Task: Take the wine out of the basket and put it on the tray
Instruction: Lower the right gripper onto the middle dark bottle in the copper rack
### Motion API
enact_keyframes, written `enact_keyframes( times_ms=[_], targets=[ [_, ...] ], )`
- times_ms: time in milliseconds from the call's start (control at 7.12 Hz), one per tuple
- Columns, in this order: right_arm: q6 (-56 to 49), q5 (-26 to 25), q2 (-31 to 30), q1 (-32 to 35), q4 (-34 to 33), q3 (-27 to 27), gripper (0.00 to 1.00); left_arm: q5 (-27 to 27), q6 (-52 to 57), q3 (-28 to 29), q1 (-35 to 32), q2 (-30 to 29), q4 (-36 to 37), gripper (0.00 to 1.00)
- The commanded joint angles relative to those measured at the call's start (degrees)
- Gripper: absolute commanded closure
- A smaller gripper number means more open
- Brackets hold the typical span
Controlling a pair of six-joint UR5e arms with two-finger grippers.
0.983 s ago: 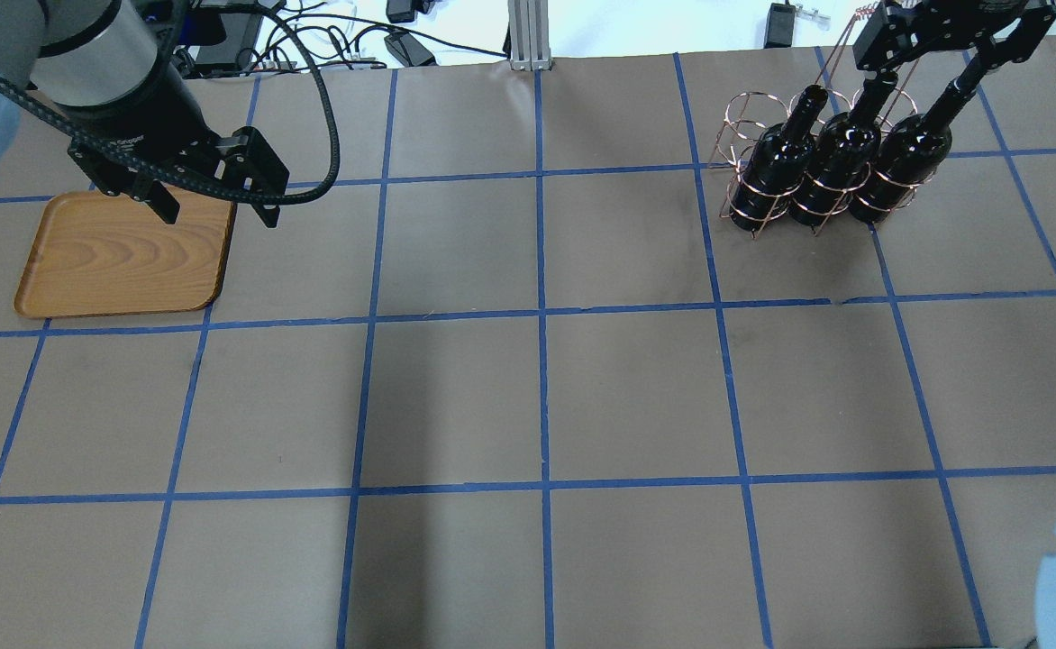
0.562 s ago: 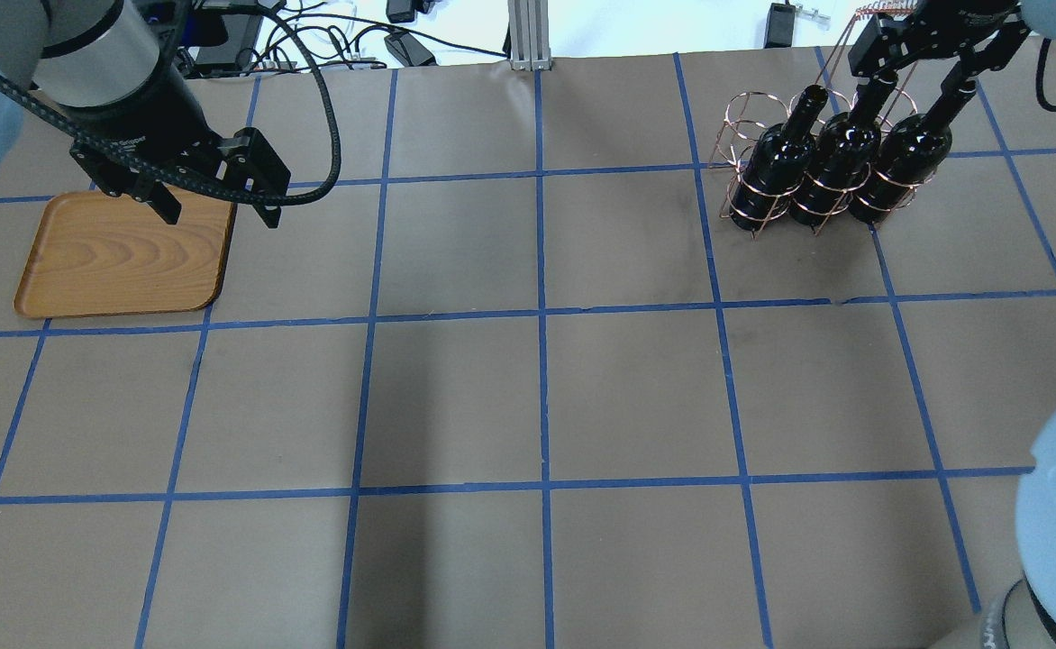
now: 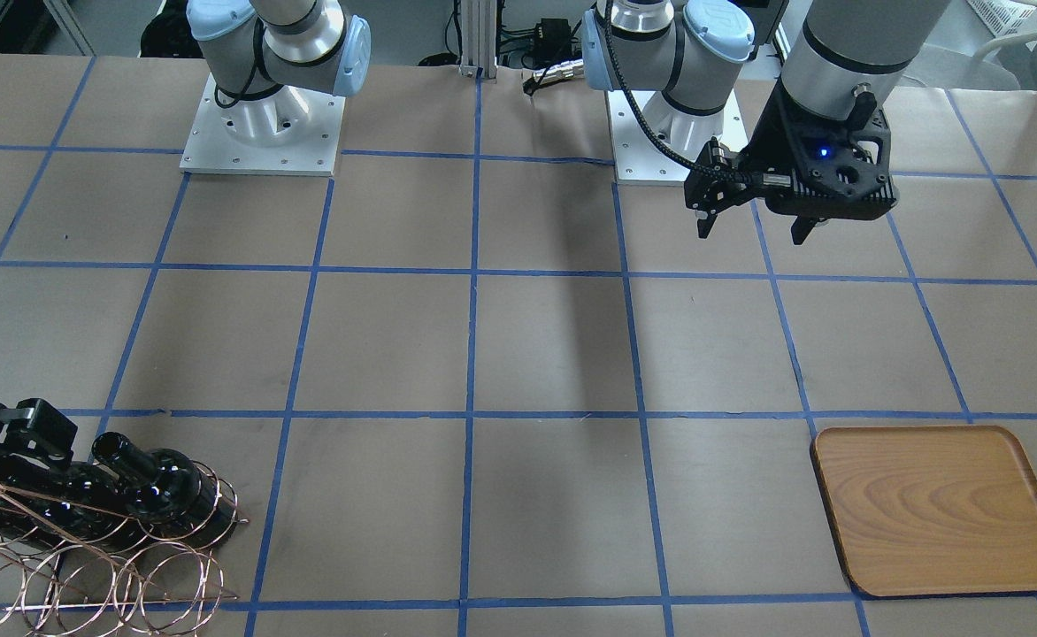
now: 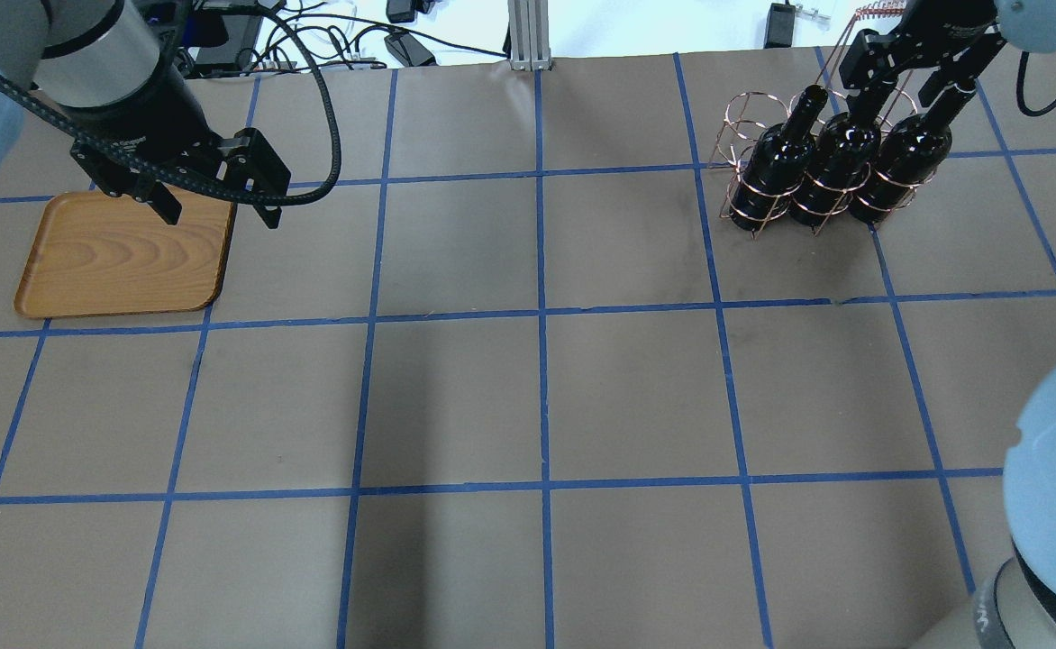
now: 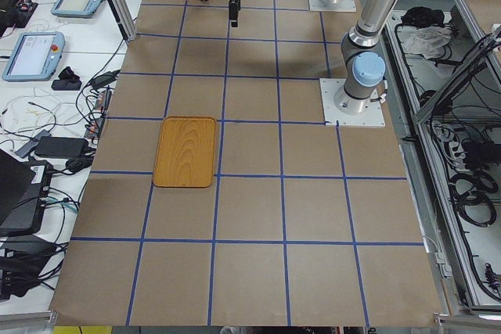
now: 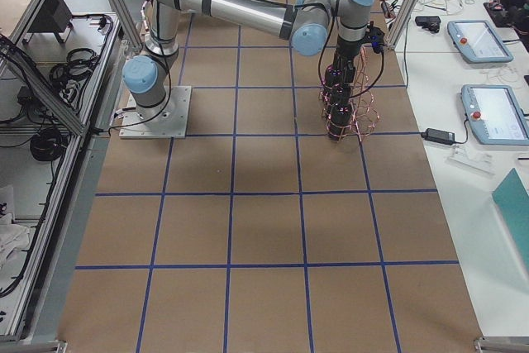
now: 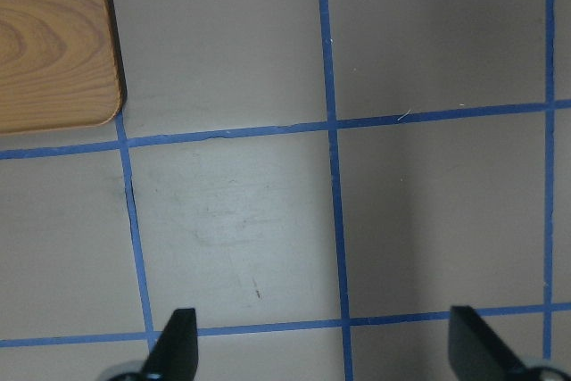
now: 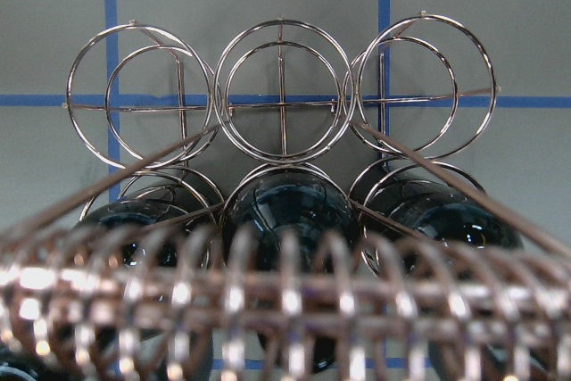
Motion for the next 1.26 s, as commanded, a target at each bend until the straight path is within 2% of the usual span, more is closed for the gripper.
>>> enact_keyframes(
  times_ms=[0, 140, 421, 562, 843, 1124],
  targets=[
    [0.24, 1.01, 1.20, 0.00, -0.70, -0.65, 0.39, -0.09, 0.00, 0.00, -0.02, -0.02, 0.00, 0.00],
    [0.50, 1.01, 1.12, 0.09, -0.70, -0.74, 0.57, -0.09, 0.09, 0.00, -0.11, -0.10, 0.00, 0.00],
    [0.85, 1.01, 0.94, 0.35, -0.78, -0.74, 0.87, -0.09, 0.09, 0.00, -0.11, -0.10, 0.09, 0.00],
    [1.64, 1.01, 0.68, 0.61, -0.70, -0.91, 0.93, 0.00, 0.09, 0.00, -0.11, -0.10, 0.09, 0.00],
    [2.35, 0.92, -2.64, 1.23, 0.44, -3.18, 0.93, 0.00, 0.09, 0.00, -0.03, -0.10, 0.44, 0.00],
    [2.52, 1.01, -7.65, 1.23, 7.10, -5.91, 0.92, 0.09, 0.09, 0.09, -0.02, -0.10, 0.70, 0.00]
  ],
)
